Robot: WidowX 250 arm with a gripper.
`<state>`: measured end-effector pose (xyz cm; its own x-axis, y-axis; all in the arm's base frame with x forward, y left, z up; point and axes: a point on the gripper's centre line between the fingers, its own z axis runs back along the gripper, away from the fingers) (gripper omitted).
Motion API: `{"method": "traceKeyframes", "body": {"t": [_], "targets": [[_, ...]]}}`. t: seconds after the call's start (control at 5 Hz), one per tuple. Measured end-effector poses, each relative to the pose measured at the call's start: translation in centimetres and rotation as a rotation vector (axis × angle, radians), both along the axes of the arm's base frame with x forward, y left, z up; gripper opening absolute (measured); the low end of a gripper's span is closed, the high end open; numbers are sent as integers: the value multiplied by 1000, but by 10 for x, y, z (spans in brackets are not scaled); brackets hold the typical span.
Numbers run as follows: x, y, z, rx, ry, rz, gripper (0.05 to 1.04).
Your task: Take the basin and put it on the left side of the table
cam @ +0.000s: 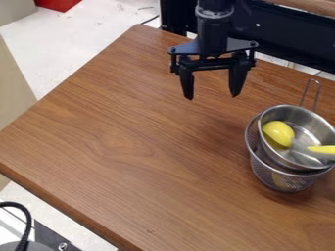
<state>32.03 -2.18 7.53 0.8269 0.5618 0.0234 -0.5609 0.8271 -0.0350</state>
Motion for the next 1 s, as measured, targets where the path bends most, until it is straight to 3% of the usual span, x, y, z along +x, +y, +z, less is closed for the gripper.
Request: {"method": "traceKeyframes", "body": {"t": [0.2, 0.4, 0.8, 1.0], "targets": [[-3, 0, -10, 2, 34, 6, 1000], [-3, -2, -10, 10, 32, 9, 1000], [-7, -11, 21, -42, 3, -48, 1000], [-23, -30, 29, -51, -4, -171, 1000]]}}
